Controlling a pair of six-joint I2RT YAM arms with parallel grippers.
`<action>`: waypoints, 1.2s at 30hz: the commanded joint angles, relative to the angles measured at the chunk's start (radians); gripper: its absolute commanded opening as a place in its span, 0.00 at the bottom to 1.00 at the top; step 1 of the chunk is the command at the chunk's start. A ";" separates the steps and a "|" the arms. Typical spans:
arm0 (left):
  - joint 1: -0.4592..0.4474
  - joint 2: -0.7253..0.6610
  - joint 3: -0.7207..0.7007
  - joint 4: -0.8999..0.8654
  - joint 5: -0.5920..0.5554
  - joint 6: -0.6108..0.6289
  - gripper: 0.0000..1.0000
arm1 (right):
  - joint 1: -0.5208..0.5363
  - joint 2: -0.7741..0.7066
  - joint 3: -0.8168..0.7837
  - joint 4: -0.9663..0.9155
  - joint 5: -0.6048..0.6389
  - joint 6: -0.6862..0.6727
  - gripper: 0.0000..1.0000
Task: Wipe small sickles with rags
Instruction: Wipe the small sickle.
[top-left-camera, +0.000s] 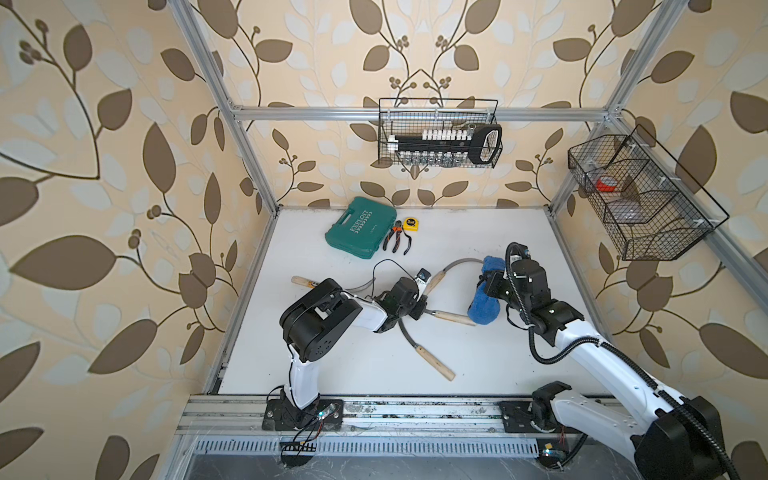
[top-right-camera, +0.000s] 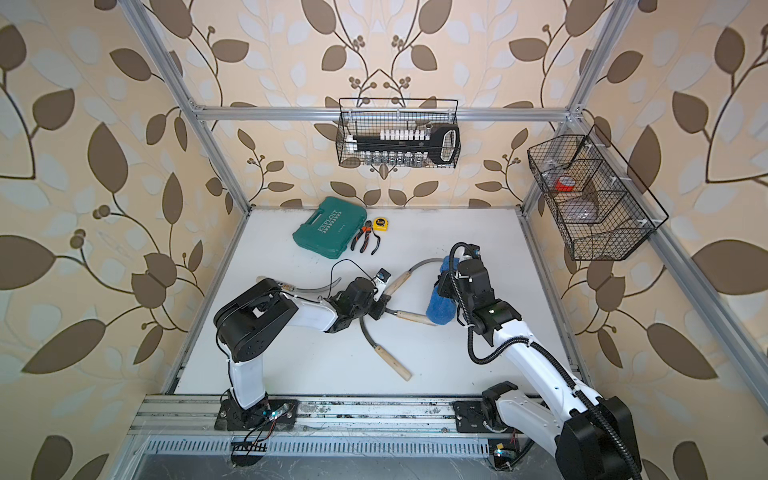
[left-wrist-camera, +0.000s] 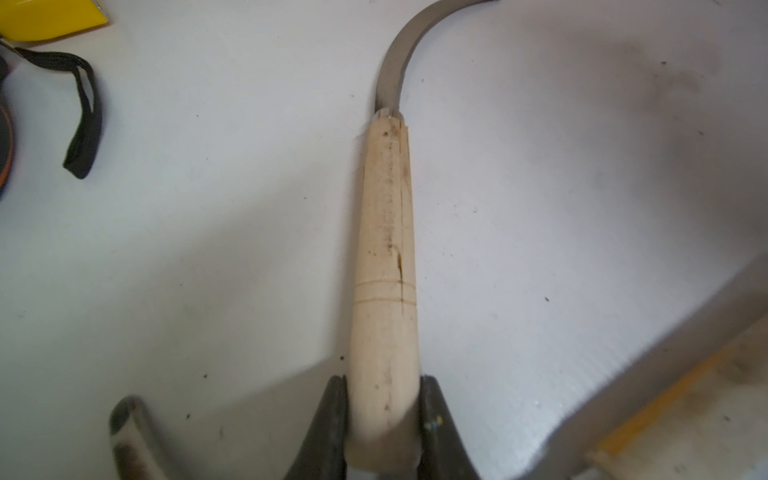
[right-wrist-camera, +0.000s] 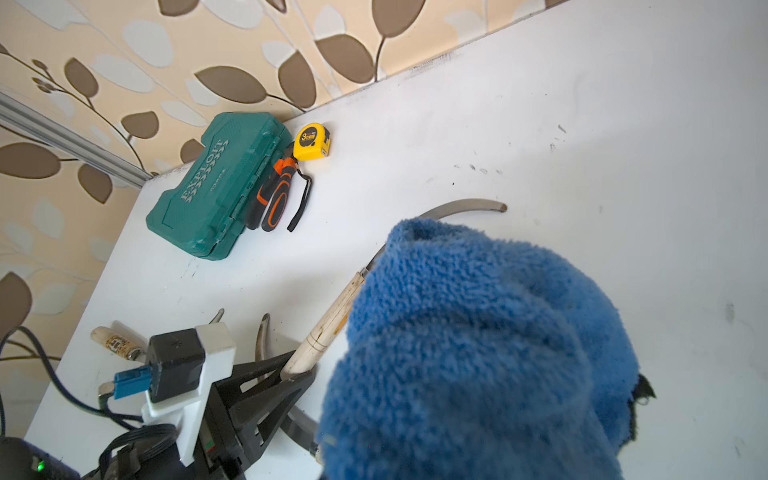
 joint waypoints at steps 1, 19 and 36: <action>-0.006 -0.122 0.003 -0.034 0.058 0.013 0.00 | 0.011 0.067 0.068 0.033 -0.063 -0.017 0.00; -0.006 -0.299 -0.076 0.009 0.122 0.078 0.00 | 0.162 0.687 0.476 0.039 -0.182 -0.111 0.00; 0.004 -0.293 -0.066 0.006 0.038 0.074 0.00 | 0.198 0.677 0.416 0.061 -0.187 -0.120 0.00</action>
